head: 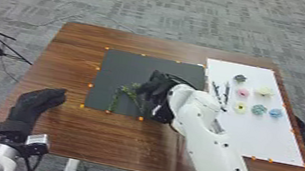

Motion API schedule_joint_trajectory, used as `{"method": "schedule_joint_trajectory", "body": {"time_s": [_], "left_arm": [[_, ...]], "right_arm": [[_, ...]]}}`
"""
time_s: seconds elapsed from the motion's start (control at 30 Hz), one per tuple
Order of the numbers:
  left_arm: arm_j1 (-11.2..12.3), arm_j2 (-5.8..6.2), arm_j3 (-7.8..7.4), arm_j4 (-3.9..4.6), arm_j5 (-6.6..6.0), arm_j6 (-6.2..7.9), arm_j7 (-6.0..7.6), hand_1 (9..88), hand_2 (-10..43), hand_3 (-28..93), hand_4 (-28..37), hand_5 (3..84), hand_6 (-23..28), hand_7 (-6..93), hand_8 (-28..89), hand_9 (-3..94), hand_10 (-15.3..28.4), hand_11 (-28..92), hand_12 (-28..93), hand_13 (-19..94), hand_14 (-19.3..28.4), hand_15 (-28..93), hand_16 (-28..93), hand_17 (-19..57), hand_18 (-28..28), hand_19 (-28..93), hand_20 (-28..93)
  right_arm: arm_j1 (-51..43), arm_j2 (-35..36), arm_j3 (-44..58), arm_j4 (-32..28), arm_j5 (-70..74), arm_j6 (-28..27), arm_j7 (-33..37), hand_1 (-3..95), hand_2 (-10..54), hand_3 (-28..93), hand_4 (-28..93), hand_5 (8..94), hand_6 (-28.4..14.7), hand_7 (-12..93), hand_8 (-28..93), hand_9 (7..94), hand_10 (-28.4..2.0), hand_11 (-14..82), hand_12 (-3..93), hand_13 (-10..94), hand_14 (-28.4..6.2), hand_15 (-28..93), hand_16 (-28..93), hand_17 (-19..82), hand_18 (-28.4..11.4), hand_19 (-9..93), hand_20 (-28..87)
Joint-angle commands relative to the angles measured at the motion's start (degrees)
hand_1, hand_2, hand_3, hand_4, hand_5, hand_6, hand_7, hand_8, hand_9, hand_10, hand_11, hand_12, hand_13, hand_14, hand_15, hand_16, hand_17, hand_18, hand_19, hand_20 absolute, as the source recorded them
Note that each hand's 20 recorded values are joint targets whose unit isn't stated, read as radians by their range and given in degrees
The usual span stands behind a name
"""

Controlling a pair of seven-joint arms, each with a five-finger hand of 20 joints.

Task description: Arrange flowers

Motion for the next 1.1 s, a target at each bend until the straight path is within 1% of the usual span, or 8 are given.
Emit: {"method": "schedule_joint_trajectory", "body": {"time_s": [0.03, 0.1, 0.13, 0.23, 0.43, 0.63, 0.87, 1.1], "left_arm": [[0.35, -0.80, -0.18, -0.50, 0.30, -1.07, -0.76, 21.9, 2.2, 68, -27.3, 49.6, 4.0, 16.1, -7, 47.9, 14.1, 21, 15, 38, 16.7, 17, 4, 3.2, 12.2, 12, 15], [0.55, -0.91, -0.30, -0.55, 0.36, -1.08, -0.93, 21.9, 2.3, 68, -27.4, 49.7, 4.0, 16.1, -7, 47.9, 14.1, 21, 15, 38, 16.7, 17, 4, 3.2, 12.2, 12, 15], [0.56, -0.90, -0.26, -0.51, 0.22, -1.13, -0.83, 21.9, 2.3, 68, -27.3, 49.7, 4.0, 16.1, -7, 47.9, 14.1, 21, 15, 38, 16.7, 17, 4, 3.2, 12.2, 12, 15], [0.33, -1.03, -0.08, -0.45, 0.43, -1.62, -1.11, 21.9, 2.3, 68, -27.3, 49.7, 4.1, 16.0, -7, 47.8, 14.1, 21, 15, 38, 16.7, 17, 4, 3.2, 12.2, 12, 15], [-0.62, -1.01, 0.30, -0.06, 0.98, -2.67, -1.71, 21.9, 2.4, 68, -27.4, 49.7, 4.1, 15.9, -7, 47.9, 14.2, 21, 15, 38, 16.8, 17, 4, 3.2, 12.2, 12, 15], [-0.65, -1.18, 0.11, 0.00, 0.73, -2.55, -1.88, 22.0, 2.4, 68, -27.4, 49.7, 4.1, 16.0, -7, 47.8, 14.1, 21, 15, 38, 16.7, 17, 4, 3.1, 12.2, 12, 15], [-1.61, -0.97, 0.58, 0.41, 0.82, -3.25, -2.02, 22.0, 2.5, 68, -27.5, 49.8, 4.1, 16.0, -7, 47.8, 14.1, 21, 15, 38, 16.7, 17, 4, 3.1, 12.3, 12, 15], [-1.46, -1.05, 0.82, 0.43, 0.89, -3.48, -2.09, 22.0, 2.6, 68, -27.4, 49.7, 4.0, 16.0, -7, 47.8, 14.1, 21, 15, 38, 16.7, 17, 4, 3.1, 12.3, 12, 15]], "right_arm": [[-2.69, 4.64, 1.77, -3.90, 7.18, 10.01, -5.02, 27.3, 0.1, 64, -4, 76.7, -3.7, 25, -4, 89.0, -13.2, 23.1, 25.3, 92, -4.9, 52, 38, 62, -16.3, 93, 56], [-3.85, 5.03, 2.44, -4.72, 10.99, 12.53, -7.34, 27.0, 1.6, 65, -3, 72.8, -3.9, 24, -4, 84.1, -14.9, 19.2, 23.8, 89, -6.6, 51, 38, 58, -17.5, 93, 54], [-4.59, 5.58, 2.71, -4.59, 13.17, 14.23, -11.91, 27.0, 1.8, 65, -3, 71.8, -4.0, 24, -4, 82.2, -15.3, 18.2, 23.4, 88, -7.1, 51, 38, 56, -17.9, 93, 53], [-5.98, 6.55, 2.01, -5.78, 15.96, 17.07, -17.13, 26.2, 4.2, 65, -4, 67.2, -4.0, 23, -4, 75.3, -15.4, 14.7, 21.8, 84, -9.1, 51, 37, 52, -18.3, 93, 49], [-8.58, 7.05, 4.47, -6.62, 17.67, 5.36, -26.66, 22.4, 9.2, 67, -6, 57.6, -4.6, 22, -4, 68.0, -14.5, 9.4, 17.9, 84, -8.6, 54, 35, 53, -17.7, 93, 49], [-8.64, 6.20, 4.66, -4.97, 7.86, -5.68, -34.30, 20.0, 14.3, 67, -9, 49.4, -4.2, 22, -4, 58.6, -13.5, 7.0, 12.7, 86, -8.5, 56, 33, 55, -17.9, 93, 51], [-6.82, 4.88, 2.82, -2.63, -8.25, -5.91, -39.53, 17.7, 16.2, 67, -11, 50.0, -3.8, 17, -6, 53.4, -12.1, 6.4, 9.3, 86, -8.5, 57, 31, 56, -18.4, 93, 52], [-5.23, 2.58, 2.61, -0.23, -12.52, -5.32, -37.80, 17.5, 15.8, 67, -11, 49.2, -4.1, 13, -6, 51.8, -11.9, 6.1, 8.2, 87, -8.0, 57, 31, 57, -18.7, 93, 53]]}}
